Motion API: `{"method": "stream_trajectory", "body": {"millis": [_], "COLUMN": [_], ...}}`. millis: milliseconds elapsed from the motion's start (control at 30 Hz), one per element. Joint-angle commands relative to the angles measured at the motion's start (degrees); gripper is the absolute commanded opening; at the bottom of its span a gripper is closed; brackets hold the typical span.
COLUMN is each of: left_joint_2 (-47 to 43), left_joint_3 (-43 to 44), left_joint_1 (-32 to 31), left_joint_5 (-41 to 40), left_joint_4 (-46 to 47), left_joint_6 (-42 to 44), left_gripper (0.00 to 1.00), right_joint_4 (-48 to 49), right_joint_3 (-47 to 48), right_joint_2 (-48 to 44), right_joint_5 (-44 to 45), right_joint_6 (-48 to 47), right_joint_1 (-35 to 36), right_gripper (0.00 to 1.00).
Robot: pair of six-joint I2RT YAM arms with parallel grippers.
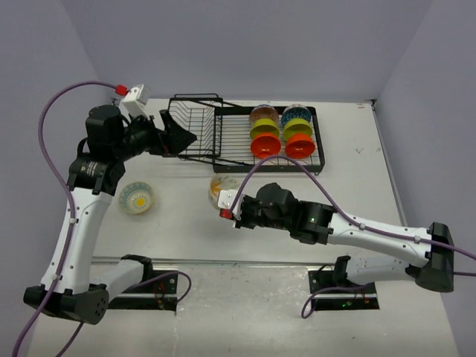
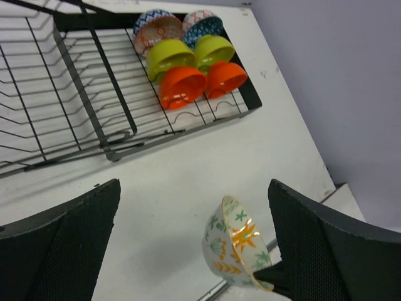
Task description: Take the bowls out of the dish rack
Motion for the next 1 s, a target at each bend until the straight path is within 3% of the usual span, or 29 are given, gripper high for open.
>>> {"method": "stream_trajectory", "body": {"millis": [0,67,233,333,433,500,733,867,967], "left_joint_2": [-2.43,-2.26,0.81,2.22,3.54,4.94,8.38,8.73,9.08], "left_joint_3": [-0.49,-2.5,-4.71,-4.54,-4.01,-4.09,-5.15,-4.98,-4.63], "left_joint_1": [-2.07,-5.75,-20.15,-25.44,-26.68,-27.74,-31.69,-32.93,-33.1], "left_joint_5": [6.36,4.0,-6.8,-11.73,-17.44,-19.3,-27.03,-31.43,-32.66], "left_joint_4": [-0.88,-0.97,-1.67,-1.94,-3.52,-4.04,-6.07,-7.65,-8.44], "left_joint_6": [0.94,0.58,-1.0,-1.35,-1.0,-0.13,0.76,0.58,0.93], "left_gripper": [1.0,1.0,1.0,1.0,1.0,0.94,0.62,0.25,0.03], "right_joint_4": [-1.85,-4.57,-11.43,-13.28,-12.93,-13.54,-16.8,-16.88,-16.89], "right_joint_3": [-0.77,1.51,8.01,9.08,9.34,10.04,14.79,15.32,15.41], "right_joint_2": [-4.92,-3.79,1.48,1.67,1.93,3.42,6.76,7.82,8.08], "right_joint_5": [19.7,24.7,29.38,29.48,30.96,33.68,34.31,34.75,34.92], "right_joint_6": [-8.92,-9.62,-11.38,-10.59,-11.12,-11.55,-11.55,-12.0,-11.91], "right_joint_1": [3.87,5.8,7.48,8.36,10.38,11.17,12.14,12.14,12.14], "right_gripper": [0.0,0.0,0.0,0.0,0.0,0.0,0.0,0.0,0.0]}}
